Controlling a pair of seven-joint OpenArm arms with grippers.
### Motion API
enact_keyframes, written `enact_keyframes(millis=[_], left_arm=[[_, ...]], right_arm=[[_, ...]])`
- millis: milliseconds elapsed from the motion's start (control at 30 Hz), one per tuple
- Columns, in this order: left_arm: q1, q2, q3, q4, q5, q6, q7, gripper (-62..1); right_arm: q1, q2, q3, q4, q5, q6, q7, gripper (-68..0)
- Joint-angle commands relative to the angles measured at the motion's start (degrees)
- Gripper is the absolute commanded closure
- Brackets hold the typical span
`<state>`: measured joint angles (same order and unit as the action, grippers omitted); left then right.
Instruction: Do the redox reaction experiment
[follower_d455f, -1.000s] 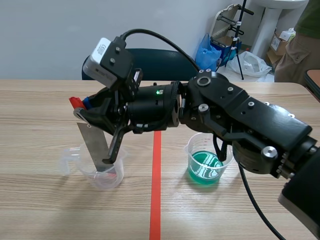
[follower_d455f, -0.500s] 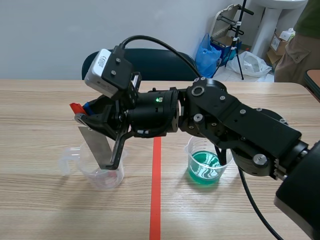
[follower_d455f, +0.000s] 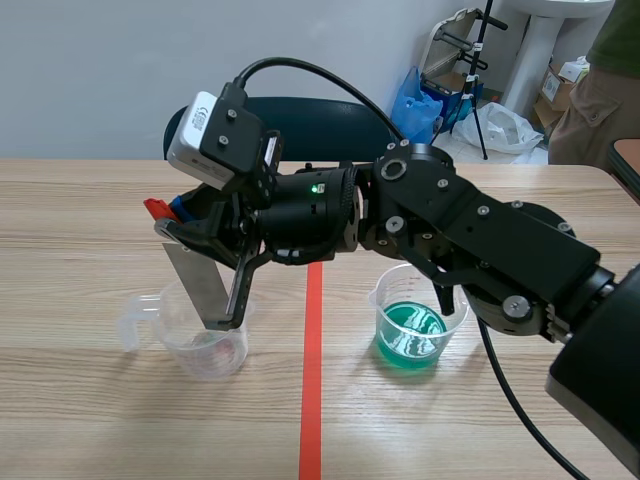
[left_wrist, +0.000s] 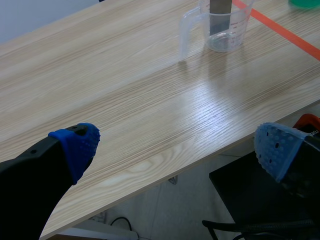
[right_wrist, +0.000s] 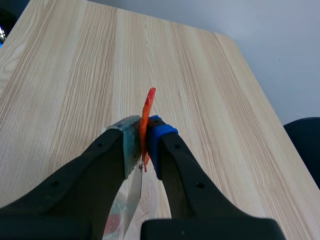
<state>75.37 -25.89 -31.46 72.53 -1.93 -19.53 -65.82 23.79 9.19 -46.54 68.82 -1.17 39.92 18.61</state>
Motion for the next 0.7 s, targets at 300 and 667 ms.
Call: enact_keyframes(millis=[300, 667], left_arm=[[0.1, 0.3, -0.2, 0.6, -0.4, -0.1, -0.6, -62.3], [0.1, 0.3, -0.2, 0.6, -0.4, -0.1, -0.6, -62.3]], right_arm=[[1.0, -0.3, 0.0, 0.5, 0.2, 0.0, 0.9, -0.6], [1.0, -0.3, 0.0, 0.5, 0.2, 0.0, 0.8, -0.7]])
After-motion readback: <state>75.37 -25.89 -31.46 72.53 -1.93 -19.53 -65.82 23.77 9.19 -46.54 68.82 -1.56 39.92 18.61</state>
